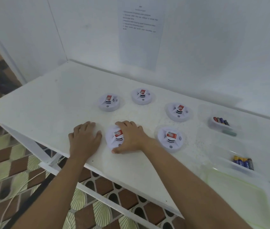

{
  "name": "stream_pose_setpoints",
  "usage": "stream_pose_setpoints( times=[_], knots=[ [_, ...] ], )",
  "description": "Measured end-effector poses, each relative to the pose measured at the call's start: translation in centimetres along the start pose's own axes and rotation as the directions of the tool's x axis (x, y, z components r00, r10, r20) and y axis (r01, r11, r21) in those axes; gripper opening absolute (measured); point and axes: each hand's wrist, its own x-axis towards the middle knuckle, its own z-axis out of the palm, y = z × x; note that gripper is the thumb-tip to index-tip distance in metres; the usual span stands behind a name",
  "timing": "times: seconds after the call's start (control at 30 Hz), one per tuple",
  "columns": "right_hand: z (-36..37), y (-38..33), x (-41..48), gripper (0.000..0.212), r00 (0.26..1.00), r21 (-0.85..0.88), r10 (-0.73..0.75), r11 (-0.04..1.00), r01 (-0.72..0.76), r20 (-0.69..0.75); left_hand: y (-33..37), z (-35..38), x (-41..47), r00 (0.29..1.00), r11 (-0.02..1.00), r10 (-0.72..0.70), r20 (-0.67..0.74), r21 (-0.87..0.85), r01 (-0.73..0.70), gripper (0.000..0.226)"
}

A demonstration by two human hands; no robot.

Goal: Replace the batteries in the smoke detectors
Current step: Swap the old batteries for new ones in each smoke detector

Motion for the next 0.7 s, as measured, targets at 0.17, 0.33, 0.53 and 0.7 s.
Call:
stream_pose_setpoints(
  times=[0.17, 0.33, 0.53, 0.7],
  knots=[
    [-0.6, 0.6, -0.2, 0.101, 0.998, -0.023, -0.039, 0.999, 0.038, -0.042, 0.1, -0.1, -0.1, 1.000, 1.000, -0.008, -0.001, -0.007, 0.008, 0.047],
    [-0.4, 1.6, -2.6, 0.103, 0.983, 0.190, 0.007, 0.981, 0.028, -0.183, -0.1, -0.2, 0.2, 0.999, 0.996, -0.050, 0.019, -0.077, 0.051, 0.047],
    [-2.7, 1.9, -7.3, 0.085, 0.934, 0.703, 0.209, 0.708, 0.060, -0.290, 3.4, -0.4, -1.6, 0.995, 0.959, 0.068, -0.073, -0.272, -0.086, 0.041],
    [-4.3, 3.9, -11.5, 0.078, 0.905, 0.860, 0.245, 0.467, 0.205, -0.348, 11.3, -2.6, -5.6, 0.971, 0.690, 0.159, 0.177, -0.723, 0.019, 0.029]
  ],
)
